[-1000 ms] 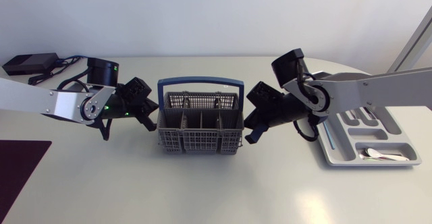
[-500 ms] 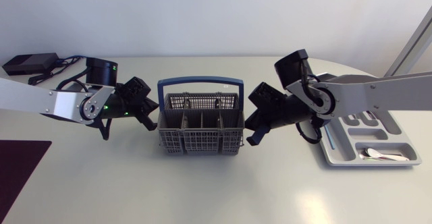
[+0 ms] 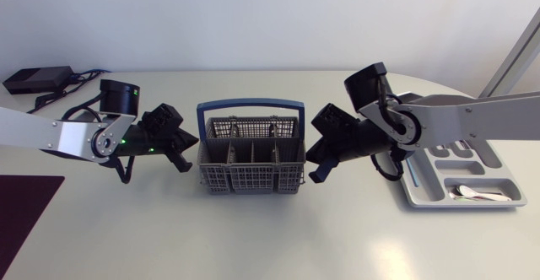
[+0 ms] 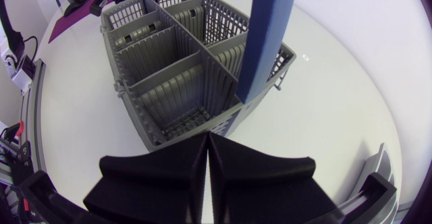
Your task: Sort the cutlery from the basket into the organizer compartments.
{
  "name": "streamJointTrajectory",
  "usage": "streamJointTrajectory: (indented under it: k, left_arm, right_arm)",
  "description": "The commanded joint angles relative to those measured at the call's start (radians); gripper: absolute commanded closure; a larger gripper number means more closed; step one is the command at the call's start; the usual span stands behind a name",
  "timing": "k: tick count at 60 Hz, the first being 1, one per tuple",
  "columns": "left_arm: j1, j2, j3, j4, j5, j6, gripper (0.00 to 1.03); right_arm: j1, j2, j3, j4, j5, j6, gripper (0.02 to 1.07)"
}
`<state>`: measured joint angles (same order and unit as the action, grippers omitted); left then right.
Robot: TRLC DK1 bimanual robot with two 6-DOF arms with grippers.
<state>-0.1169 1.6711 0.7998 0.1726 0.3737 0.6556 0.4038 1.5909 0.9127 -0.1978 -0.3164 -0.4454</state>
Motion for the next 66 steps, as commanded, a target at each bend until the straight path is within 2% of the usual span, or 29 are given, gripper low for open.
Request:
streamJointTrajectory:
  k: [1,15,25,31,41,48,50,56,61,65,66]
  left_arm:
    - [0.026,-0.043,-0.027,-0.025,0.025,0.026,1.00]
    - [0.043,-0.140,-0.093,-0.078,0.070,0.044,1.00]
    - [0.042,-0.175,-0.122,-0.078,0.070,0.032,0.99]
    - [0.043,-0.217,-0.126,-0.107,0.070,0.003,0.98]
    - [0.046,-0.295,-0.179,-0.117,0.065,-0.002,0.98]
    - [0.052,-0.398,-0.231,-0.133,0.062,-0.005,0.88]
    - [0.051,-0.424,-0.244,-0.133,0.048,-0.013,0.86]
    - [0.049,-0.504,-0.274,-0.145,0.019,-0.045,0.73]
    - [0.048,-0.571,-0.292,-0.157,-0.019,-0.063,0.56]
    - [0.049,-0.623,-0.297,-0.180,-0.039,-0.082,0.35]
    - [0.049,-0.634,-0.298,-0.186,-0.042,-0.083,0.30]
  right_arm:
    - [-0.010,-0.035,-0.035,0.009,-0.001,0.001,1.02]
    - [-0.013,-0.068,-0.052,0.008,0.005,0.002,1.02]
    - [-0.016,-0.106,-0.066,0.011,0.040,0.010,1.02]
    - [-0.043,-0.157,-0.086,0.018,0.094,0.008,1.02]
    - [-0.056,-0.229,-0.133,0.015,0.102,0.004,1.02]
    - [-0.056,-0.301,-0.170,0.015,0.140,0.007,1.00]
    - [-0.057,-0.318,-0.176,0.014,0.158,0.008,0.96]
    - [-0.068,-0.384,-0.195,0.008,0.191,0.008,0.67]
    - [-0.068,-0.436,-0.210,-0.006,0.221,0.008,0.44]
    - [-0.068,-0.476,-0.221,-0.026,0.234,0.010,0.17]
    - [-0.068,-0.483,-0.222,-0.028,0.240,0.010,0.14]
